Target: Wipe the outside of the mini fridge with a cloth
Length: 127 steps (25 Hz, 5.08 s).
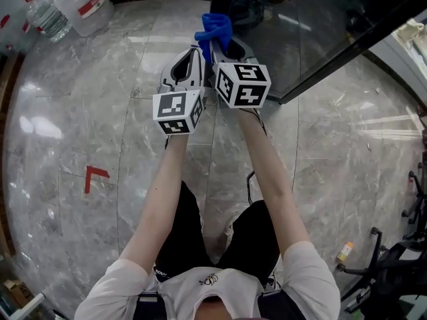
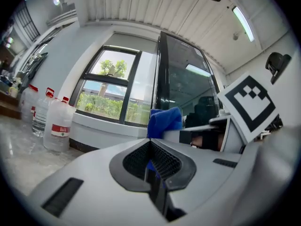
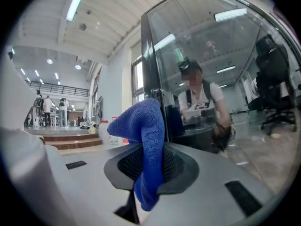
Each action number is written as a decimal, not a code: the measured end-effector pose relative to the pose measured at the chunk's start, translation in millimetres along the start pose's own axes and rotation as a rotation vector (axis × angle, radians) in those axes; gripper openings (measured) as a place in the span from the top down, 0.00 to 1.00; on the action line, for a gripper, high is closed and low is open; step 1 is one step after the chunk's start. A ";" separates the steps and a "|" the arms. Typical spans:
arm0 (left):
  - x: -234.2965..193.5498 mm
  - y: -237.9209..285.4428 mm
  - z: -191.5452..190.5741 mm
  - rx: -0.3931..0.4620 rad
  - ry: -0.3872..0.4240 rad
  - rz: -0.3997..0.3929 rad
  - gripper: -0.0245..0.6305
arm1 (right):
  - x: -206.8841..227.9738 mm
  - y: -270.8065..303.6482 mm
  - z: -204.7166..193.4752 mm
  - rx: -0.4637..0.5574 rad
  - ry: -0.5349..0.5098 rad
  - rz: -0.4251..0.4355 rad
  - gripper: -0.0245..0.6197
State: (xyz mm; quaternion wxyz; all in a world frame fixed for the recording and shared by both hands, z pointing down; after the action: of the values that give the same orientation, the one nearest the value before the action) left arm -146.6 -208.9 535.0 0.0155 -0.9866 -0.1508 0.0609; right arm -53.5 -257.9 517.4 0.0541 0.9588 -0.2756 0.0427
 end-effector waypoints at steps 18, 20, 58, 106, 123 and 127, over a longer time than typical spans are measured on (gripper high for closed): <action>64.7 19.0 -1.7 0.014 -0.045 -0.093 0.96 | 122.1 -100.7 0.2 -0.011 -0.050 -0.248 0.84; 74.8 23.2 -4.6 0.010 -0.035 -0.108 0.96 | 142.5 -117.6 -1.4 0.003 -0.025 -0.293 0.84; 78.6 27.2 -47.6 -0.007 0.015 -0.127 0.96 | 185.7 -199.5 -31.9 0.067 0.051 -0.381 0.84; 84.8 20.2 -181.3 -0.023 -0.078 -0.136 0.96 | 164.9 -115.7 -113.8 0.104 -0.005 -0.289 0.84; 111.4 25.4 -197.5 -0.056 -0.059 -0.185 0.96 | 241.2 -183.3 -119.3 0.091 -0.022 -0.503 0.84; 117.9 24.6 -201.0 -0.069 -0.050 -0.200 0.96 | 241.2 -184.9 -120.0 0.096 -0.024 -0.502 0.84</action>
State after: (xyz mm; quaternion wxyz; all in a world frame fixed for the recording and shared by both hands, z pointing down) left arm -2.6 -199.5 719.6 -0.0160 -0.9647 -0.2509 0.0785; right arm 242.5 -213.4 648.5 0.0143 0.9991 -0.0271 0.0293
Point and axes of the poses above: the fingertips, and each gripper's own axes: y forward along the fingers, x to its right, z out of its top, the point moved 5 cm from there along -y, backward along the fingers, and after that the axes turned 2 degrees about z, right-handed, at the moved point
